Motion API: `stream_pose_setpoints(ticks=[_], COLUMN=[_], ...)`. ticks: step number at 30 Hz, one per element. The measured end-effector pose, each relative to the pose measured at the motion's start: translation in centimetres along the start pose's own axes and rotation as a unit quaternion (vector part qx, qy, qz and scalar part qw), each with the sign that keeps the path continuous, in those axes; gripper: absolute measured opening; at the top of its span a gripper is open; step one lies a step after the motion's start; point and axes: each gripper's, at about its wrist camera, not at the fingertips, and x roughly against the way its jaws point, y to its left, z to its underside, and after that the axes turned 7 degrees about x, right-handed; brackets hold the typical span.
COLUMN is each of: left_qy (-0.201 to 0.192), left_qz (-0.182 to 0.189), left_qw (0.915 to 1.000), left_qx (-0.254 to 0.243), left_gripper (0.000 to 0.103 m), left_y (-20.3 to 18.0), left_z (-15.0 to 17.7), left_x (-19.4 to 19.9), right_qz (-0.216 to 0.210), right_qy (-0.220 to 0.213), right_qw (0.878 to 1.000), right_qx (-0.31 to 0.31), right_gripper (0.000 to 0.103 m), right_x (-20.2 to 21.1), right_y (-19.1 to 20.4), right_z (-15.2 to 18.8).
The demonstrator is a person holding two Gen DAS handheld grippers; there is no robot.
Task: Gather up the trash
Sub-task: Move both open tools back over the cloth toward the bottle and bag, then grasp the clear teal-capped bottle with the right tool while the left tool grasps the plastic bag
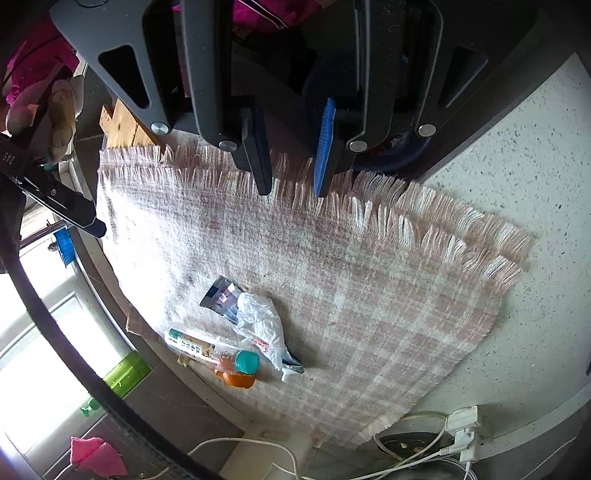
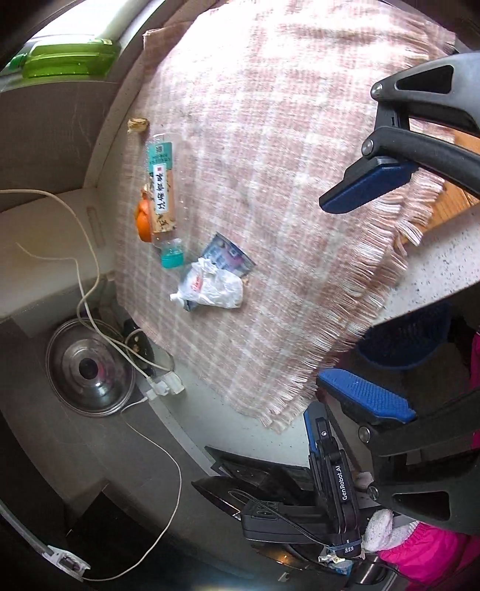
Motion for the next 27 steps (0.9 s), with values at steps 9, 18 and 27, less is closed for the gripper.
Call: stream_pose_setpoints(ticks=[9,18,27], left_qy=[-0.002,-0.002,-0.003], left_qz=[0.005,0.004,-0.012], left_qw=[1.0,1.0,0.9999], left_qx=[-0.002,0.002,-0.01], left_gripper=[0.022,0.022,0.023], left_y=[-2.4,-4.2,-5.6], left_z=[-2.5,-5.7,-9.0], left_x=[-2.2,-4.7,-7.0], right_qz=[0.013,0.01,0.0], right_qy=[-0.005,-0.017,-0.014], right_qw=[0.997,0.976,0.946], right_qx=[-0.069,-0.218,-0.325], right_gripper=[0.091,0.091,0.091], right_x=[-0.3,-2.9,-7.1], right_y=[-6.0,-12.4,-16.3], right_z=[-3.8,-7.2,-10.1])
